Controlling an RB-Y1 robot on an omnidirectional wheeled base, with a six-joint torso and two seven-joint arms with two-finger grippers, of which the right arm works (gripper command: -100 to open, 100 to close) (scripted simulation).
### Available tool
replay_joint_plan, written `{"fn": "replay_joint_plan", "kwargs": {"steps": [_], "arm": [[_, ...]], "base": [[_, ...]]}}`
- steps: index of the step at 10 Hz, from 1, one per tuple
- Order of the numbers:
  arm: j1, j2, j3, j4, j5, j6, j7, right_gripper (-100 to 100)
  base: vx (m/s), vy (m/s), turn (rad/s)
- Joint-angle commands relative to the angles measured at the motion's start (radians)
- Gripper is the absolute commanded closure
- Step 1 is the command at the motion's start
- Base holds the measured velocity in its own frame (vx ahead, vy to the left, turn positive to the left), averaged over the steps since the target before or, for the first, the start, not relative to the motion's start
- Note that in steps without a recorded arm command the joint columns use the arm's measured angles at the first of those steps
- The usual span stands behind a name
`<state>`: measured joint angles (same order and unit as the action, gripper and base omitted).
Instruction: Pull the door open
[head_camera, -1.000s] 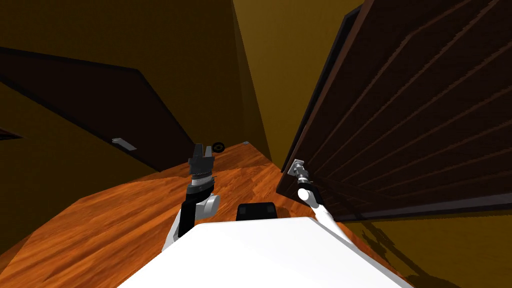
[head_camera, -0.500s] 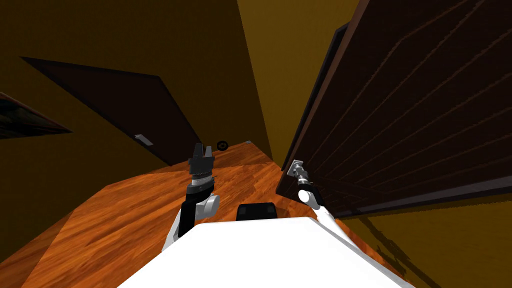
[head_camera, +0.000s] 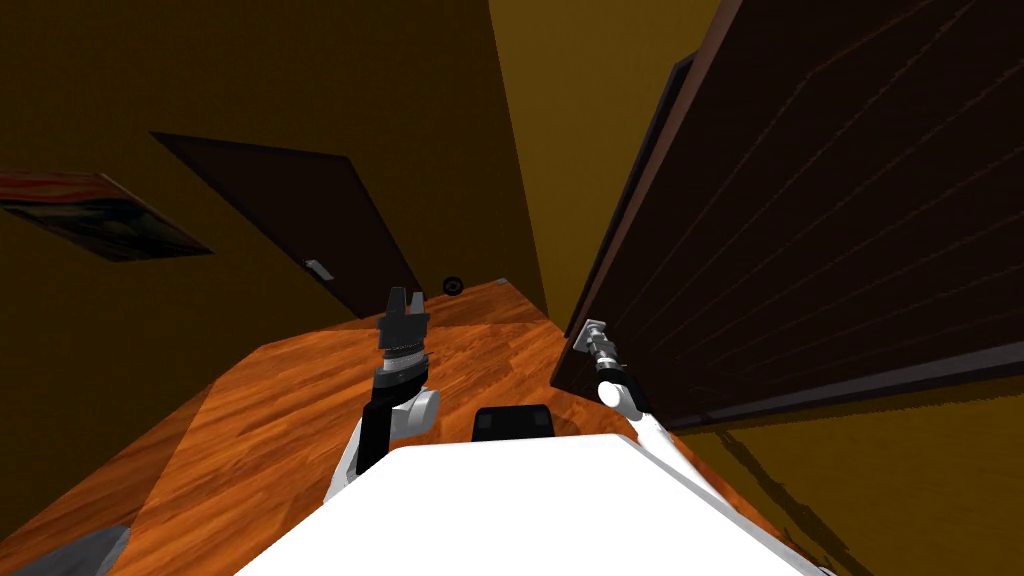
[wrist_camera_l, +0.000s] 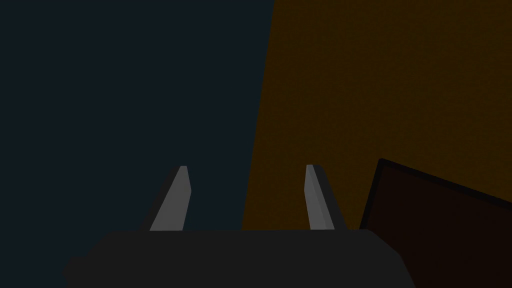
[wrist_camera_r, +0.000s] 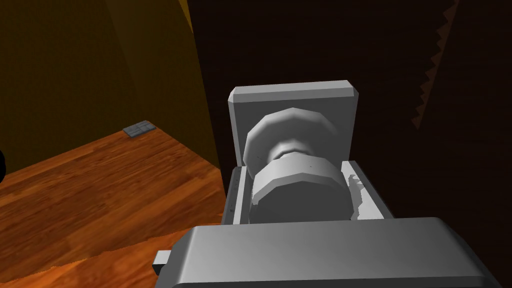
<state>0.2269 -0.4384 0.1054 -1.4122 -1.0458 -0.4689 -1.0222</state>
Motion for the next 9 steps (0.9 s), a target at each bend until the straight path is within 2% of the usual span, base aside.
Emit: {"fn": "replay_joint_plan", "kwargs": {"steps": [1,5,7,8,9], "arm": [[0.006,-0.012,0.013,-0.005,0.001,-0.007,-0.012,100],[0.018,-0.042,0.042,-0.018,0.003,-0.02,-0.039,100],[0.017,-0.044,0.043,-0.016,0.003,-0.02,-0.04,100],[0.024,-0.056,0.056,-0.018,0.006,-0.025,-0.053,100],[0.026,-0.059,0.059,-0.02,0.006,-0.027,-0.056,100]], "base": [[-0.204,-0.026,0.145],[-0.186,-0.039,0.124],[-0.137,-0.002,0.05],[-0.138,-0.028,0.09],[-0.186,-0.046,0.112]]}}
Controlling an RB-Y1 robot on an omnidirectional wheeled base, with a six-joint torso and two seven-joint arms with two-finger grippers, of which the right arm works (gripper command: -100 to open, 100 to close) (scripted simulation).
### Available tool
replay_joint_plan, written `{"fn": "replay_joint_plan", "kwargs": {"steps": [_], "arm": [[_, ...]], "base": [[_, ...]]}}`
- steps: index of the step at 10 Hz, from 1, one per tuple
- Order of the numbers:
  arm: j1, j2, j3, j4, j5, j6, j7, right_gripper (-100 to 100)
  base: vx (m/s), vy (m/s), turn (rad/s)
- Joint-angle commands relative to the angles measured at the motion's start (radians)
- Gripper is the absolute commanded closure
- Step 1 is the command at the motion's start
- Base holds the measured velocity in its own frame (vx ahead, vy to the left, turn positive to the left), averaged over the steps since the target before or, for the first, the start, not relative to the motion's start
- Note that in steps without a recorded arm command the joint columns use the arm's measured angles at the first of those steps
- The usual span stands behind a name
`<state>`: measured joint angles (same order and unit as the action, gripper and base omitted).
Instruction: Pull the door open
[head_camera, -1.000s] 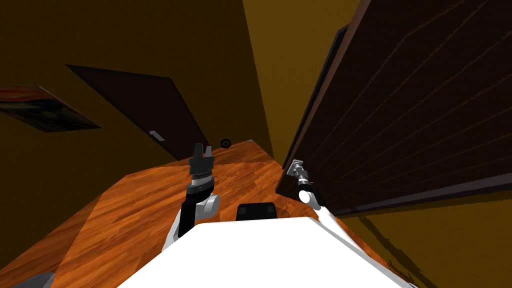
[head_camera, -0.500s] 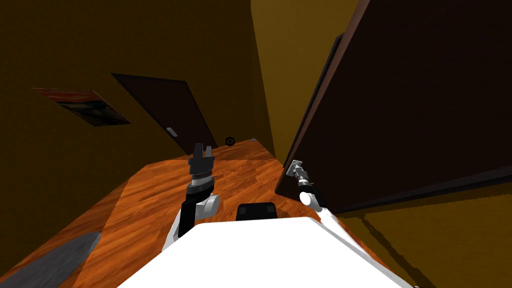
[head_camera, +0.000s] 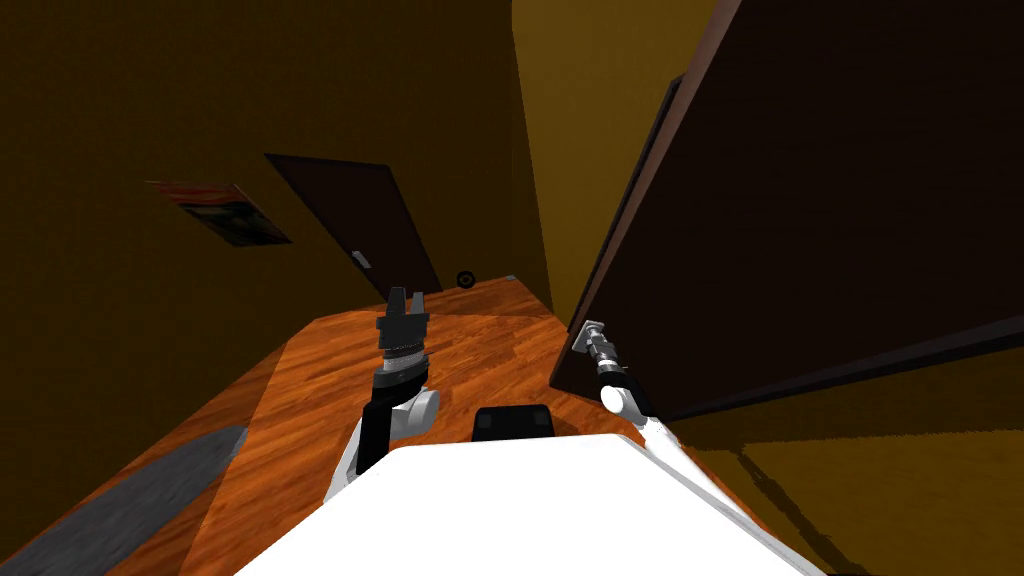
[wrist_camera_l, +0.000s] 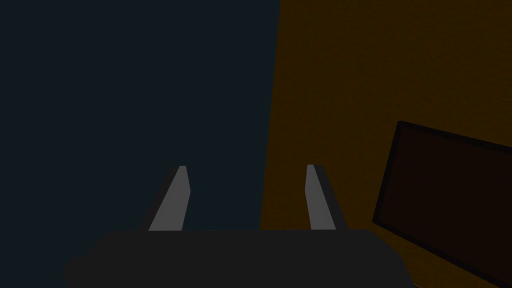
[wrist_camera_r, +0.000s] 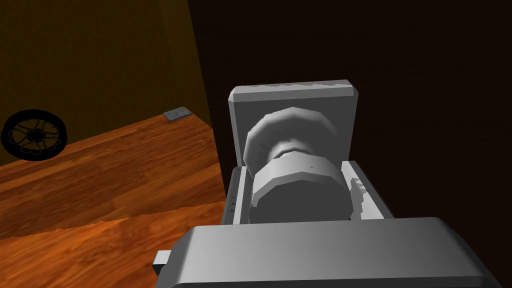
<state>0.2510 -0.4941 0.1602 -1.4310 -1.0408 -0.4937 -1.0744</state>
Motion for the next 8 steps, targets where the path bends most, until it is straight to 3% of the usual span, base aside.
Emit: {"fn": "replay_joint_plan", "kwargs": {"steps": [1,8], "arm": [[0.005,-0.011,0.011,-0.004,0.003,-0.006,-0.011,100],[0.029,-0.069,0.063,-0.025,0.015,-0.037,-0.068,100]], "base": [[-0.175,-0.053,0.126],[-0.196,-0.038,0.118]]}}
